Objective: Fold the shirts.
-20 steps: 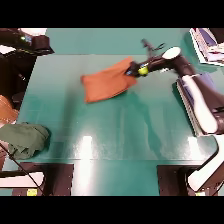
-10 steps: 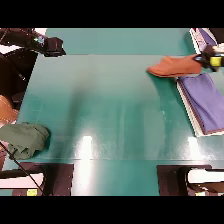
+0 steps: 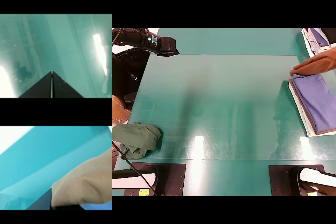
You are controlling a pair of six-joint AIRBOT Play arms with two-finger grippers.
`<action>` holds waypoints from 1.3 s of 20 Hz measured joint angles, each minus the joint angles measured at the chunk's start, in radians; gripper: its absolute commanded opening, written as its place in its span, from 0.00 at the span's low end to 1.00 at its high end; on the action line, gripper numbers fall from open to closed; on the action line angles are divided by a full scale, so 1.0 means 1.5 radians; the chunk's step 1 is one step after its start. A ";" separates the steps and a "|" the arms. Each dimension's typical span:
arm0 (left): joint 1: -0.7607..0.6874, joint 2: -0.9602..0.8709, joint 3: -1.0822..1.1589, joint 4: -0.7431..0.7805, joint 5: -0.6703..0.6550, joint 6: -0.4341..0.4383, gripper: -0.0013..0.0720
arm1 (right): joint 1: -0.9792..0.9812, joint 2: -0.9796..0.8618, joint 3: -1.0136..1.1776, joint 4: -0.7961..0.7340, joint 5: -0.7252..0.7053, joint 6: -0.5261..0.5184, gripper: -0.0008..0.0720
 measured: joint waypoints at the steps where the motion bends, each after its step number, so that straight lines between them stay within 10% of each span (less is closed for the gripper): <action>1: 0.000 -0.001 0.000 0.000 0.000 0.000 0.05 | -0.005 0.011 0.011 0.000 0.006 0.000 0.03; 15: 0.000 -0.002 0.000 0.000 -0.014 0.002 0.05 | -0.061 0.168 -0.159 -0.265 0.216 0.023 0.05; 17: 0.000 -0.002 0.000 0.000 -0.015 0.003 0.05 | -0.091 0.204 -0.216 -0.286 0.225 0.031 0.72; 18: 0.000 -0.002 0.000 0.000 -0.016 0.003 0.05 | -0.109 0.220 -0.239 -0.293 0.231 0.032 0.88; 26: 0.000 -0.002 0.000 0.000 -0.016 0.004 0.05 | -0.148 0.305 -0.319 -0.243 0.251 0.035 0.87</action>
